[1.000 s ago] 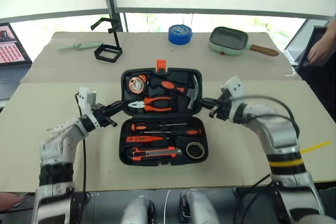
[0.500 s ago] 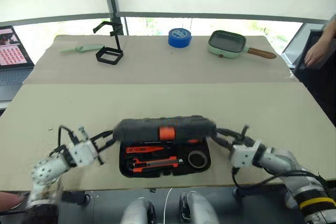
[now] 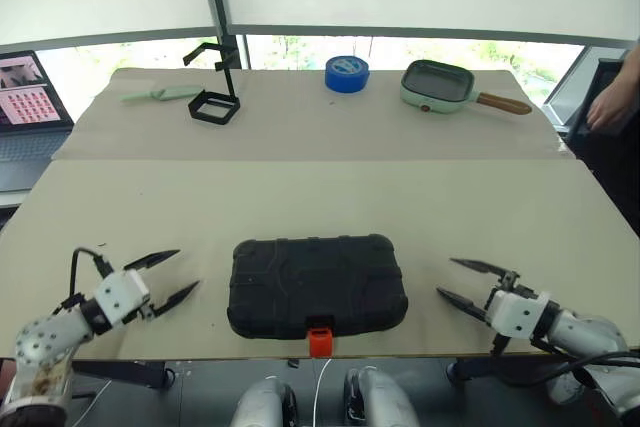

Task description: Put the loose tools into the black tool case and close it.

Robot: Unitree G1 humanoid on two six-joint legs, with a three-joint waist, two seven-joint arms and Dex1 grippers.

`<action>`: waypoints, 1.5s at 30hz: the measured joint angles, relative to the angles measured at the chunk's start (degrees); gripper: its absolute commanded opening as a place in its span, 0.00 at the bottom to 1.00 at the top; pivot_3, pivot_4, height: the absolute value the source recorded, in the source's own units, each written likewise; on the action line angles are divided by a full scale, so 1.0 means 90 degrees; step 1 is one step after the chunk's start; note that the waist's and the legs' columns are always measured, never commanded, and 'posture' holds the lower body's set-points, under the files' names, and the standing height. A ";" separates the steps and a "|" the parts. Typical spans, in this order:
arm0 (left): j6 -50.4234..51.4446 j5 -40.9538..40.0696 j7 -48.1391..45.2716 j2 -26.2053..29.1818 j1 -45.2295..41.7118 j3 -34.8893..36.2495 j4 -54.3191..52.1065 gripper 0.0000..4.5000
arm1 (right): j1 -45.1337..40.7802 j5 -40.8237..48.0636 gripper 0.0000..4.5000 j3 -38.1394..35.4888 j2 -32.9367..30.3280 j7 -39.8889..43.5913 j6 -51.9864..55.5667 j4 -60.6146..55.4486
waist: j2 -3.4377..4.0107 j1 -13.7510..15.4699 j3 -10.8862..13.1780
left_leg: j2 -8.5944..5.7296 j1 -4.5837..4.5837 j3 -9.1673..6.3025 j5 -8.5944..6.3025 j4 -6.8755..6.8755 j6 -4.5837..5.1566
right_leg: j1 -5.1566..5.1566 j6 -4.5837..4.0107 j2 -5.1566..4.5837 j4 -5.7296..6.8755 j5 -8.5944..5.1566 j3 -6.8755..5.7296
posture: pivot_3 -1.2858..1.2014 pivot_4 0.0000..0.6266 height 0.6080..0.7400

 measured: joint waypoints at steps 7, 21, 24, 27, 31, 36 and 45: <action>0.1640 0.0064 -0.0134 -0.0322 -0.1560 -0.0793 -0.0037 0.00 | 0.0674 0.1309 0.00 0.0472 -0.0596 0.1731 0.1859 -0.2268 | -0.0012 0.0025 0.0003 | 0.0004 -0.0008 0.0002 -0.0007 0.0025 0.0009 | 0.0000 0.0004 0.0015 0.0002 0.0003 -0.0003 | 0.52 0.24 1.00; 0.3264 0.0110 -0.1457 -0.0379 -0.2192 -0.1472 0.0307 0.00 | -0.1067 -0.0254 0.00 0.1283 0.1038 0.1446 0.3308 -0.2117 | -0.0053 -0.0020 0.0019 | 0.0007 -0.0032 0.0004 -0.0007 0.0051 0.0004 | -0.0018 0.0003 0.0034 0.0007 0.0006 -0.0005 | 0.52 0.24 1.00; 0.3412 0.0064 -0.1433 -0.0349 -0.2047 -0.1329 0.0226 0.00 | -0.1514 -0.0511 0.00 0.1310 0.1339 0.1355 0.3305 -0.1711 | -0.0053 -0.0018 0.0019 | 0.0009 -0.0027 0.0002 0.0008 0.0049 -0.0021 | -0.0014 0.0001 0.0033 0.0007 0.0006 -0.0004 | 0.52 0.24 1.00; 0.3590 -0.0179 -0.1151 -0.0327 -0.1573 -0.0913 0.0065 0.00 | -0.2295 -0.0820 0.00 0.1438 0.2046 0.1145 0.3097 -0.0777 | -0.0059 -0.0146 0.0017 | 0.0017 -0.0011 0.0008 0.0008 0.0046 -0.0028 | -0.0011 -0.0007 0.0031 0.0012 0.0012 0.0005 | 0.52 0.24 1.00; 0.3885 -0.0411 -0.0746 -0.0313 -0.1046 -0.0436 -0.0312 0.00 | -0.3331 -0.1236 0.00 0.1486 0.2725 0.0713 0.2876 0.0529 | -0.0055 -0.0201 0.0019 | 0.0026 -0.0004 0.0005 0.0017 0.0041 -0.0042 | -0.0015 -0.0016 0.0035 0.0025 0.0017 0.0001 | 0.52 0.24 1.00; 0.4344 -0.0777 -0.0148 -0.0526 -0.0653 0.0133 -0.0714 0.00 | -0.4143 -0.1479 0.00 0.1440 0.3208 0.0367 0.2598 0.1737 | -0.0049 -0.0145 0.0022 | 0.0037 -0.0008 0.0005 0.0050 0.0031 -0.0101 | -0.0019 -0.0048 0.0059 0.0027 0.0010 -0.0005 | 0.52 0.24 1.00; 0.5608 -0.2125 -0.0906 -0.0128 -0.2018 -0.0059 -0.2671 0.00 | -0.3503 -0.1094 0.00 0.0993 0.2831 0.0666 0.2418 0.1389 | -0.0030 0.0018 0.0010 | 0.0006 -0.0017 0.0002 0.0037 0.0039 -0.0080 | -0.0002 -0.0041 0.0028 0.0015 0.0013 -0.0010 | 0.52 0.24 1.00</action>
